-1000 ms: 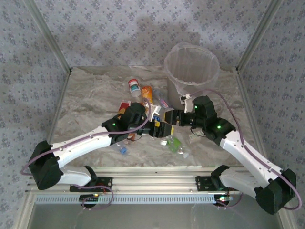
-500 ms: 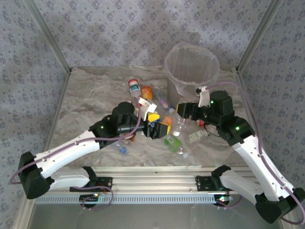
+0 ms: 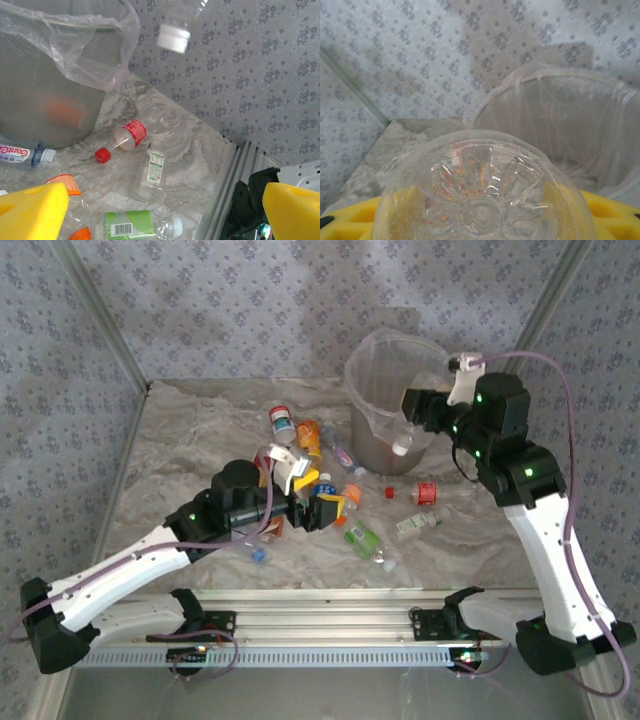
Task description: Put the plastic bottles in the bin
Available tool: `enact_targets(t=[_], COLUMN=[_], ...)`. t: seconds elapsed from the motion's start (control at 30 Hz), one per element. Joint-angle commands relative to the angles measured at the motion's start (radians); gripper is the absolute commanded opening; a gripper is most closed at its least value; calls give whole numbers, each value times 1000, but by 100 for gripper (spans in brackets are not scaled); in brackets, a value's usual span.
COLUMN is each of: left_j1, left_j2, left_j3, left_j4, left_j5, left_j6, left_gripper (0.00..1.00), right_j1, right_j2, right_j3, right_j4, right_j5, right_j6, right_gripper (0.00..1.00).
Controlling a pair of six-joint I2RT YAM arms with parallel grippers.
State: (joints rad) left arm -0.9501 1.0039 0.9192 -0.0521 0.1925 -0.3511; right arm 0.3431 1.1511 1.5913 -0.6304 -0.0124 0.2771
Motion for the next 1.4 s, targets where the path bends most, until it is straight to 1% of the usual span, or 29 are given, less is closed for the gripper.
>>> enact_targets(t=[0.0,0.2,0.27,0.47,0.77,0.97,1.37], left_j1=[-6,-6,-6,-6,-7,-10,-19], left_j2=[-31,-45,-55,-65,-53,-54,-44], left_j3=[-13,-14,-21,-18,-7,-8,-16], left_j4=[-5,-60,-63,-76,-113,-125,-132], left_j5=[-26,-52,-65,-77,-87,-91,-103], left_j6=[30,38,39,49,56,55,47], left_gripper=[99,100,100,100,100,100,100], right_j1=[-19,-53,-66,-90,-101,-108,-121], right_j2=[84,264,325,467,651,746,866], right_j3=[93,268,321,448,559,583,578], right_j4=[54,60,47,-29,-154,-218,-297], right_j5=[81,141,140,64,-44,-73,-95], right_j6=[-37,-68,-75,-103,-142,-147,-161], right_gripper=[62,61,61,62,62,62,63])
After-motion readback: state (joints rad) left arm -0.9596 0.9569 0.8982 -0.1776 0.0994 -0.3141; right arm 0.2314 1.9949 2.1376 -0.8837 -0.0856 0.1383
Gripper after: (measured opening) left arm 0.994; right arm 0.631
